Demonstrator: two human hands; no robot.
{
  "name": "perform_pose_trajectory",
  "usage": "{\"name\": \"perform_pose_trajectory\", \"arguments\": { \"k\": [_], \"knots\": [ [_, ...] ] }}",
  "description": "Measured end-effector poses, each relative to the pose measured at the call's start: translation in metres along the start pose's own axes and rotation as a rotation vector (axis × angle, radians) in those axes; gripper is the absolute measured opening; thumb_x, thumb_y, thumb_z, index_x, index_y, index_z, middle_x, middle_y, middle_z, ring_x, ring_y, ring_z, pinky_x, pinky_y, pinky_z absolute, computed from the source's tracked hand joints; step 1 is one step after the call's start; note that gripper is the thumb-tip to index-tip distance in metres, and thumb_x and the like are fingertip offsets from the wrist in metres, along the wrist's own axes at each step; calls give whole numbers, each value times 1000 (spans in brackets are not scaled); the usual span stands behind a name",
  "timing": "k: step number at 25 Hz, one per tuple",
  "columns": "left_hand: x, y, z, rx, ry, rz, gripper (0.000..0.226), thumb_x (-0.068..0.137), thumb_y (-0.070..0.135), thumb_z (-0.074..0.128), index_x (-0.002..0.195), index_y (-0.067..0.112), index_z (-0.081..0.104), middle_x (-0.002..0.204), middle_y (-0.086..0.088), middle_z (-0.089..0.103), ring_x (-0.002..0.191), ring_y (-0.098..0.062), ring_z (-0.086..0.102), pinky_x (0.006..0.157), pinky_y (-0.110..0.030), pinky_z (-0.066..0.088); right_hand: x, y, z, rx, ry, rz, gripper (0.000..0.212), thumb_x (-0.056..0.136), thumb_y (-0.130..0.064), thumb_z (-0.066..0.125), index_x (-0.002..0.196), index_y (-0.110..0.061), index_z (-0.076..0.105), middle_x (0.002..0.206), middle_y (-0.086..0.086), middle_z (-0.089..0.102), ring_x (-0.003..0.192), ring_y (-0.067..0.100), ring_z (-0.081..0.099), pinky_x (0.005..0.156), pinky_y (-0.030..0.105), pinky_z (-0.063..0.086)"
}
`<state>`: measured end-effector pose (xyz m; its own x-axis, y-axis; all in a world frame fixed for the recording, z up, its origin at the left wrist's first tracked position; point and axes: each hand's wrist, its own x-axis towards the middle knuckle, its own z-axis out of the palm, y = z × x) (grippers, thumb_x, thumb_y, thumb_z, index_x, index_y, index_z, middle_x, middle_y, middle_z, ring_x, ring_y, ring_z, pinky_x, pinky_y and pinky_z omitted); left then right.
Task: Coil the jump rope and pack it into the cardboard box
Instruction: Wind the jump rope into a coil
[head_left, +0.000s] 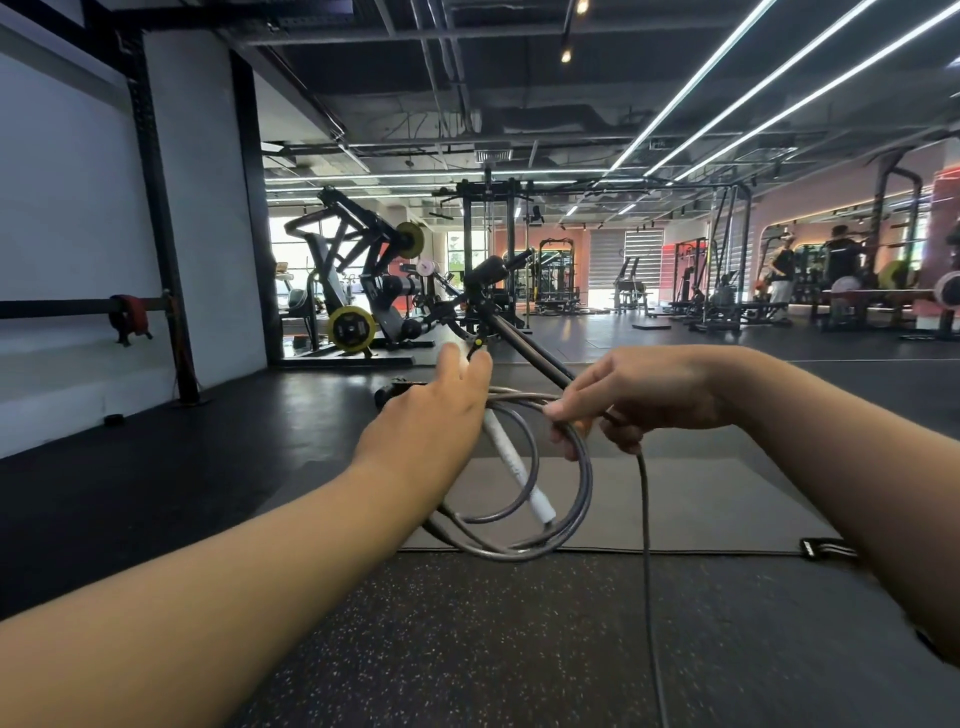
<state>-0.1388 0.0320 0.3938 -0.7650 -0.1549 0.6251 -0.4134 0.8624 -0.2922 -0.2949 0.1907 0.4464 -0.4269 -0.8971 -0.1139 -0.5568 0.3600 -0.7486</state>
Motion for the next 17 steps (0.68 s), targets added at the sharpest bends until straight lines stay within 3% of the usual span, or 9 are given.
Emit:
{"name": "perform_pose_trajectory", "arguments": {
  "k": [3, 6, 9, 11, 12, 14, 17],
  "knots": [
    [0, 1, 0, -108, -27, -173, 41, 95, -9, 38, 131, 9, 32, 123, -14, 36, 77, -32, 58, 62, -34, 40, -4, 14, -9, -43, 18, 46, 33, 83, -45, 78, 83, -11, 74, 76, 10, 68, 59, 18, 54, 64, 32, 50],
    [-1, -15, 4, -190, -74, -372, 28, 97, -4, 40, 123, 7, 38, 121, -13, 40, 84, -32, 54, 66, -38, 39, -8, 30, -9, -105, 112, 90, 47, 84, -57, 72, 67, -17, 57, 59, 5, 53, 59, 24, 60, 73, 42, 56],
    [1, -27, 14, -214, -102, -484, 20, 100, 15, 47, 119, 7, 48, 118, -11, 49, 93, -29, 51, 65, -38, 37, -2, 38, 4, 344, 230, -73, 43, 88, -49, 70, 66, -20, 46, 59, 3, 36, 50, 20, 45, 60, 35, 54],
    [3, -28, 20, -225, -115, -507, 28, 101, 33, 47, 113, 9, 57, 106, -9, 59, 91, -27, 51, 64, -37, 37, 12, 37, 14, 688, 284, -220, 31, 95, -38, 65, 74, -18, 54, 72, 5, 52, 65, 22, 57, 66, 39, 59],
    [4, -27, 21, -261, -113, -525, 36, 102, 41, 43, 109, 11, 61, 97, -7, 61, 85, -27, 52, 64, -35, 38, 18, 36, 17, 793, 312, -260, 24, 97, -34, 63, 81, -17, 59, 89, 8, 63, 83, 26, 66, 75, 45, 62],
    [6, -24, 20, -343, -37, -582, 47, 103, 49, 37, 104, 11, 65, 81, -3, 56, 78, -27, 52, 64, -34, 38, 28, 30, 23, 903, 336, -305, 17, 97, -35, 63, 89, -20, 64, 127, 14, 65, 119, 38, 64, 86, 56, 60],
    [8, -8, 20, -446, 79, -660, 43, 105, 43, 36, 104, 9, 64, 80, -4, 56, 78, -30, 52, 65, -34, 37, 35, 13, 43, 953, 323, -346, 33, 90, -50, 68, 104, -21, 59, 132, 13, 64, 128, 43, 61, 94, 63, 56]
  ]
}}
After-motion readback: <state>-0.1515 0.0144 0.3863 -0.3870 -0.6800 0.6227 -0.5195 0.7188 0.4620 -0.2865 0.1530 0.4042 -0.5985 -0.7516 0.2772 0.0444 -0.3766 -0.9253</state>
